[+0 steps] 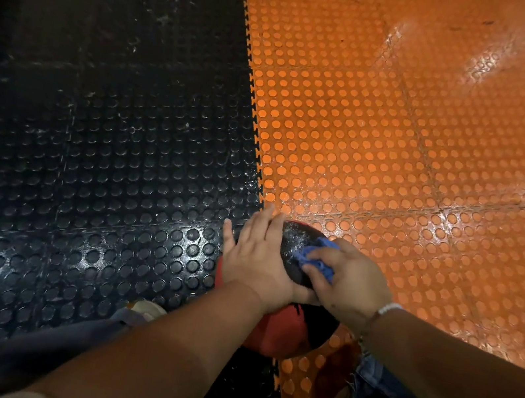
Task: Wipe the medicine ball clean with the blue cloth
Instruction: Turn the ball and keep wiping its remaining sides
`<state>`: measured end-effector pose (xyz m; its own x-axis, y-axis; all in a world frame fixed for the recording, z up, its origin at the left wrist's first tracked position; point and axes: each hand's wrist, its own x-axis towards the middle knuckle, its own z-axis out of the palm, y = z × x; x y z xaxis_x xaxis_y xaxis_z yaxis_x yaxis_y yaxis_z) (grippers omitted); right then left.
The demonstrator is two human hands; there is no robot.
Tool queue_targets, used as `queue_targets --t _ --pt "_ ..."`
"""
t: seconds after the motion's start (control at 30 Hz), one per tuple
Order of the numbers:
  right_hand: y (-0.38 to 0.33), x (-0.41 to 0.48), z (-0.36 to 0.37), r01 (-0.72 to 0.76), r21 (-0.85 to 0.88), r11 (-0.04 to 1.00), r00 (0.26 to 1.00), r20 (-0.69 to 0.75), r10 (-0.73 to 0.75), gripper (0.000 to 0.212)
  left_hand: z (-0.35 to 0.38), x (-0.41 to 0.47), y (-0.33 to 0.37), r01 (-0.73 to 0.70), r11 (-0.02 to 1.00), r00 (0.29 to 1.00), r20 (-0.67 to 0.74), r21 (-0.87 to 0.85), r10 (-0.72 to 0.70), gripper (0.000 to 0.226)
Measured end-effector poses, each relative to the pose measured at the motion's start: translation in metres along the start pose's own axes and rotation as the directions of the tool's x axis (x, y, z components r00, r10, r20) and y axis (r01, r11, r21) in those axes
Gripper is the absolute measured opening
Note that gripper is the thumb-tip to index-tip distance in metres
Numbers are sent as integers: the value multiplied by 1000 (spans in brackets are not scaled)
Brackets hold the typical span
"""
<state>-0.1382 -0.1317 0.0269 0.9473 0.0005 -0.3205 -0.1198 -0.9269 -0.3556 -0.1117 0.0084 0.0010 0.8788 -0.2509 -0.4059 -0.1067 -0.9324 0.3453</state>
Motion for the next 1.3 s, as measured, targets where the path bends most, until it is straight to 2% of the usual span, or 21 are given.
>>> queue_targets --t 0.07,0.2,0.23,0.33,0.37,0.47,0.5,0.53,0.6,0.67,0.7,0.8,0.83,0.93,1.03,1.17,1.23,1.3 --pt "3 6 1 -67 25 997 997 -28 67 31 7 -9 5 -18 1000 998 -67 -2 18 124" --pt "3 16 -3 -144 84 986 989 -27 147 32 12 -10 7 -7 998 999 35 60 5 137" --pt "-1 14 -4 -119 70 991 992 -32 121 31 11 -7 6 -5 998 999 39 68 2 137" --pt "-8 5 0 112 -32 993 994 -8 -112 28 7 -2 2 -3 998 999 53 62 -1 132" --pt "-6 8 -2 119 -42 992 993 5 -119 27 7 -2 2 -1 998 998 56 57 -3 133" --pt "7 32 -12 -140 28 990 990 2 140 20 8 -5 2 18 1000 999 48 16 -19 136" --pt "6 35 -12 -180 29 983 983 -28 181 19 9 -5 3 29 1000 999 46 4 -29 137" --pt "1 35 -8 -161 -18 987 986 -51 160 21 8 -5 4 39 999 998 46 -7 -39 136" --pt "-14 22 2 -5 -125 992 996 -92 -7 30 8 -2 3 46 999 998 52 -28 -45 133" --pt "-17 9 2 140 -185 973 988 -39 -150 34 8 -3 0 35 999 998 61 -22 -34 133" --pt "-9 11 -1 139 -180 974 990 -11 -143 34 8 -5 0 17 1000 997 69 6 -18 134" --pt "12 30 -7 -90 -69 994 996 -31 88 30 11 -13 5 -18 998 997 79 57 13 136" --pt "11 33 -6 -128 -61 990 991 -48 125 28 12 -13 7 -14 999 997 74 53 10 136" --pt "-5 19 3 -48 -104 993 997 -68 41 29 11 -7 12 -8 999 998 70 38 5 136" --pt "-4 5 -4 90 -104 990 996 25 -88 32 12 -8 12 -32 998 994 103 45 28 135" --pt "10 19 -10 -98 -3 995 995 -7 98 33 5 -4 11 -86 996 993 86 31 83 128" --pt "10 22 -8 -113 -2 994 993 17 113 33 -3 3 4 -32 999 998 48 -4 32 124" --pt "8 18 -10 -98 31 995 995 30 97 35 -6 4 -4 36 999 997 67 3 -36 131"
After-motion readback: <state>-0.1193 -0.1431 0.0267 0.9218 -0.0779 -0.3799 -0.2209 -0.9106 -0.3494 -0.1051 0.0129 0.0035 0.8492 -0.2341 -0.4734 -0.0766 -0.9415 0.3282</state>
